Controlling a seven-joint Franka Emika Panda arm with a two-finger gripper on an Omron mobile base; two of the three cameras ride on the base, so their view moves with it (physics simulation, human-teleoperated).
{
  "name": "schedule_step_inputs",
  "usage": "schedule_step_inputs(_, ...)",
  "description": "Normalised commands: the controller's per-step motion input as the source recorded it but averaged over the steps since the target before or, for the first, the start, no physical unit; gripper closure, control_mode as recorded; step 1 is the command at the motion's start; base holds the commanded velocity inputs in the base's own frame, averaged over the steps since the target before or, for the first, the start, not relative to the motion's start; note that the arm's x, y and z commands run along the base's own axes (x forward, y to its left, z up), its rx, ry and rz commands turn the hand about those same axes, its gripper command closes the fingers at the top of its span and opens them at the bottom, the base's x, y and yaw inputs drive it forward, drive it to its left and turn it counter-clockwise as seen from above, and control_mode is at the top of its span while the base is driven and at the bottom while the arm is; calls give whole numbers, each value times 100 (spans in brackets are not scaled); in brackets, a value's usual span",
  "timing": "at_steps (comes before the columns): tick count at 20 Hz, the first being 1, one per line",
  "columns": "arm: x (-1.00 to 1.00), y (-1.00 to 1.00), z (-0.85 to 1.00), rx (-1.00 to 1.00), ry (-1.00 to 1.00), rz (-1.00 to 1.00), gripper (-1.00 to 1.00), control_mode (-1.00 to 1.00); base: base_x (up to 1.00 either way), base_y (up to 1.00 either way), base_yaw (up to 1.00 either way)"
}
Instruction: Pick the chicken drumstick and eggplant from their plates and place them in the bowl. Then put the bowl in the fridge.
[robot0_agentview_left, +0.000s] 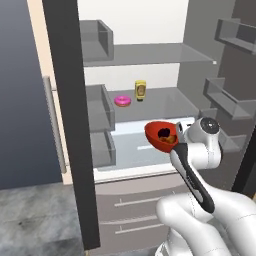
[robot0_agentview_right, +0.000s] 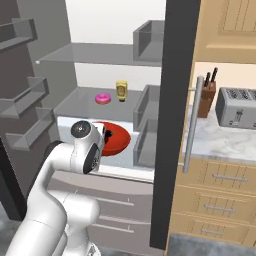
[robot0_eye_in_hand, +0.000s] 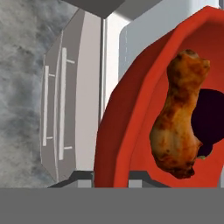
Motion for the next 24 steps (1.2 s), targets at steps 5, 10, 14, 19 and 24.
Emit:
schedule_step_inputs(5, 0, 0, 0, 0, 0, 0, 100, 100, 35, 14, -2)
schedule_step_inputs(10, 0, 0, 0, 0, 0, 0, 100, 100, 40, 17, -1)
schedule_step_inputs(14, 0, 0, 0, 0, 0, 0, 100, 100, 37, 19, 0)
schedule_step_inputs(19, 0, 0, 0, 0, 0, 0, 100, 100, 34, 17, 0)
schedule_step_inputs(24, 0, 0, 0, 0, 0, 0, 100, 100, 32, 17, 0)
